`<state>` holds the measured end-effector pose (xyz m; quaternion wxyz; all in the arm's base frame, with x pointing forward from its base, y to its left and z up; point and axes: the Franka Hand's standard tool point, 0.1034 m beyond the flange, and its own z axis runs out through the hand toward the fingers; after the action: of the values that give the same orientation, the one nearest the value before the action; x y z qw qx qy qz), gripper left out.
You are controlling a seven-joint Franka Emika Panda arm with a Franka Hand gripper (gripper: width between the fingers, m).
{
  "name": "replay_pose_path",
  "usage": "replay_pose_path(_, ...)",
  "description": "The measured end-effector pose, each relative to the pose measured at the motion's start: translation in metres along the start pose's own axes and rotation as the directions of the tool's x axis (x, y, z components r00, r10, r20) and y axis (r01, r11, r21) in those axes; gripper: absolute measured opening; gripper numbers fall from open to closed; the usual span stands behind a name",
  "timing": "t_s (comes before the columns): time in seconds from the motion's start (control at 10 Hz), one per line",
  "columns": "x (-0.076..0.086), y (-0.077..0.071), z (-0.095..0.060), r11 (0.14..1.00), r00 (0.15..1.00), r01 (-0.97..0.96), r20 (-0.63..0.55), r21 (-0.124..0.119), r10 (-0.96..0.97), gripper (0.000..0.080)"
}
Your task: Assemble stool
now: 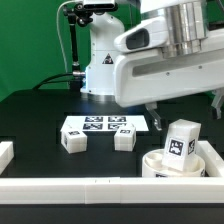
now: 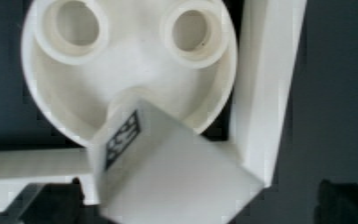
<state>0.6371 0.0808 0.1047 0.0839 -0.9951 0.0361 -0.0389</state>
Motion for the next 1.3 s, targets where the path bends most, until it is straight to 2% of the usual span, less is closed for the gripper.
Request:
replay_pose_path(0.2,-0.0008,-0.0013,0.0000,1.000,1.000,-0.018,-0.001,0.002,0.018,0.0649)
replay_pose_path(0.5,-0.0011,-0.0024,0.0003,0.988,0.988,-0.157,0.000,0.003,0.157,0.0649)
replay_pose_path(0.6,-0.0010,-0.0023,0.0003,0.990,0.990,-0.141,0.000,0.003,0.141,0.0649)
replay_pose_path(0.9,0.0051,-0.0019,-0.0046,0.998,0.997,0.066,-0.029,-0.005,-0.066,0.0649)
replay_pose_path(1.3,0.0063,-0.0008,-0.0039,0.952,0.951,0.305,-0.041,-0.018,-0.306,0.0649)
